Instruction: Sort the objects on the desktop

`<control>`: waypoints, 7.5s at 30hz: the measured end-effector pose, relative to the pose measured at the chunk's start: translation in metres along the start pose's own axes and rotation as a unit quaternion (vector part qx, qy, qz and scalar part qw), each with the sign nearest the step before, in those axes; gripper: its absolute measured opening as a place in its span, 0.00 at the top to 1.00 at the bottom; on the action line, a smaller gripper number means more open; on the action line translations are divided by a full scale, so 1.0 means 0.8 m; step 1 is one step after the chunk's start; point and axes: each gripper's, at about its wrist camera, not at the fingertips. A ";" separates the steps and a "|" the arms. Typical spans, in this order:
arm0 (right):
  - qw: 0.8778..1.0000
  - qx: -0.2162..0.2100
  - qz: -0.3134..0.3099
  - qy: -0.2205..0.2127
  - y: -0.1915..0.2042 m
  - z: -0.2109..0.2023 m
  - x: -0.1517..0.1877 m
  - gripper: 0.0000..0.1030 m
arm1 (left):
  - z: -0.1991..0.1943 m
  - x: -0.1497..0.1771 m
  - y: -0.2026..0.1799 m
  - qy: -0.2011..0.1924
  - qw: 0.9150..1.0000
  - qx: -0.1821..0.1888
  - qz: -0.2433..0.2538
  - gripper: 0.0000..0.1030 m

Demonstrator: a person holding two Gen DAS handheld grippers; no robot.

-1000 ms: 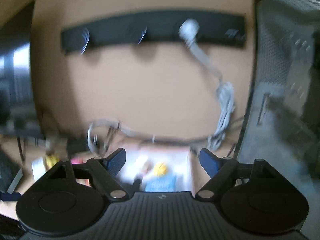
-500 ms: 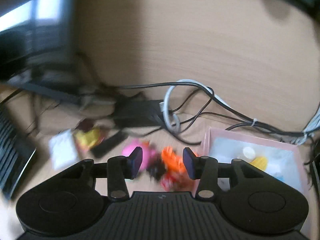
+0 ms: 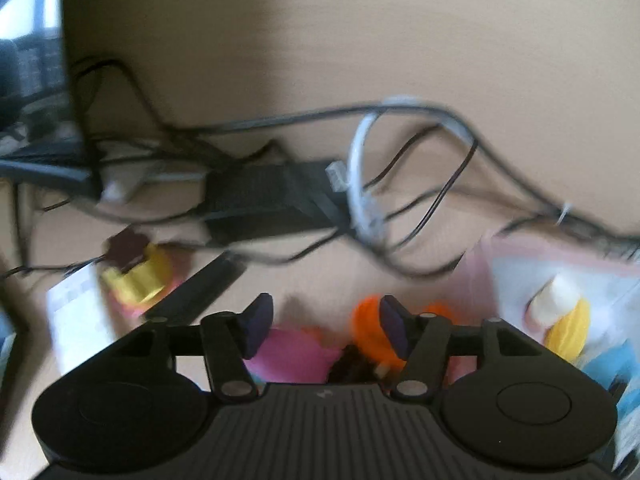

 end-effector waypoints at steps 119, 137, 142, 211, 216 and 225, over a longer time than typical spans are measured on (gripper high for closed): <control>0.996 0.026 -0.054 -0.068 -0.155 -0.293 0.321 0.36 | -0.020 0.101 -0.248 -0.009 0.979 0.059 0.193 0.31; 0.996 0.045 -0.046 -0.054 -0.163 -0.271 0.323 0.32 | -0.022 0.090 -0.218 -0.005 0.983 0.052 0.178 0.14; 0.995 0.024 -0.033 -0.090 -0.150 -0.292 0.280 0.30 | -0.034 0.067 -0.181 -0.026 0.988 0.043 0.143 0.08; 0.995 0.098 0.008 -0.004 -0.172 -0.296 0.313 0.14 | 0.041 -0.011 -0.136 -0.037 0.986 0.035 0.160 0.81; 0.997 0.070 -0.015 0.004 -0.166 -0.281 0.335 0.07 | 0.021 0.022 -0.128 -0.029 0.992 0.018 0.117 0.74; 0.999 0.009 0.039 0.007 -0.193 -0.274 0.363 0.00 | -0.031 0.065 -0.143 -0.030 0.994 0.066 0.079 0.42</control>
Point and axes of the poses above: each gripper's, at about its wrist camera, not at the fingertips, and z roughly the way its jaws point, y to its left, x to its underside, and after that the axes turned 5 degrees about -z, right-handed
